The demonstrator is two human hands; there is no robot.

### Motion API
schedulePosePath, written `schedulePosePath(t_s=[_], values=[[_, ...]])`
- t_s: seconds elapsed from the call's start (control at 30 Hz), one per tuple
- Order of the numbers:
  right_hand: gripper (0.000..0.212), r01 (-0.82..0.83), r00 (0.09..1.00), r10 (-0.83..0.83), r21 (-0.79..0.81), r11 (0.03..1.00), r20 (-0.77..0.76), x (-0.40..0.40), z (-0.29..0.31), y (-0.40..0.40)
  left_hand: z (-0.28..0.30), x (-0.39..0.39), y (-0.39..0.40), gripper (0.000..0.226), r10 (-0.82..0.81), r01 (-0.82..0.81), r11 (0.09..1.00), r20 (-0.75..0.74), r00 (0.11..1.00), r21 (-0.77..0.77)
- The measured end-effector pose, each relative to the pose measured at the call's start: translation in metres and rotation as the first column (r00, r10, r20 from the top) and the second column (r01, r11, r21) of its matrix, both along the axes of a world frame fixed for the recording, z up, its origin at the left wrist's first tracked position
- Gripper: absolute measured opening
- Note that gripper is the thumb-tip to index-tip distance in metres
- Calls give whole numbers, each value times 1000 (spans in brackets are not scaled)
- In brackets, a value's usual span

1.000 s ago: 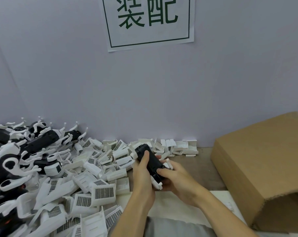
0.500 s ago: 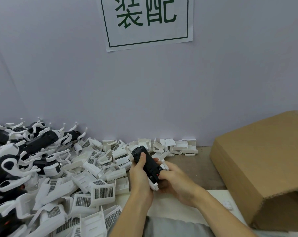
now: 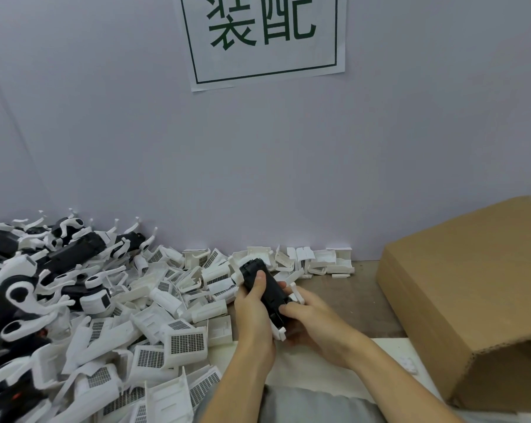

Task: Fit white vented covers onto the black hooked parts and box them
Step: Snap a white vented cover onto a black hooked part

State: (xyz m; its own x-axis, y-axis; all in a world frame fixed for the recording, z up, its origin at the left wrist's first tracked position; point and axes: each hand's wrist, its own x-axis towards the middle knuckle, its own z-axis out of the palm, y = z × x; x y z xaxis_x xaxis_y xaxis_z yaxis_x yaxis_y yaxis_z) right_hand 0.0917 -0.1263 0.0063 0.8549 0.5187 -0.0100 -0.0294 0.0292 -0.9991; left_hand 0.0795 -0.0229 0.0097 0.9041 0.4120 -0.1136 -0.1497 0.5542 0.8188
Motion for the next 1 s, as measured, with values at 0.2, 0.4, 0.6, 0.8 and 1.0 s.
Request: schedulePosePath(t_s=[0.2, 0.4, 0.6, 0.8, 1.0], values=[[35, -20, 1000, 20, 5, 1000, -14, 0, -2, 1, 1, 0, 2, 22, -12, 10, 999, -51, 999, -39], [43, -38, 999, 39, 37, 999, -26, 3, -4, 3, 1, 1, 1, 19, 7, -7, 1000, -32, 999, 6], [27, -18, 1000, 17, 8, 1000, 15, 6, -6, 1, -1, 2, 2, 30, 16, -15, 999, -18, 1000, 50], [48, -102, 989, 115, 132, 986, -92, 5, -4, -3, 3, -3, 5, 46, -80, 66, 980, -71, 994, -188], [36, 358, 933, -351, -108, 927, 79, 18, -9, -8, 10, -5, 20, 27, 7, -7, 896, 0, 1000, -445]])
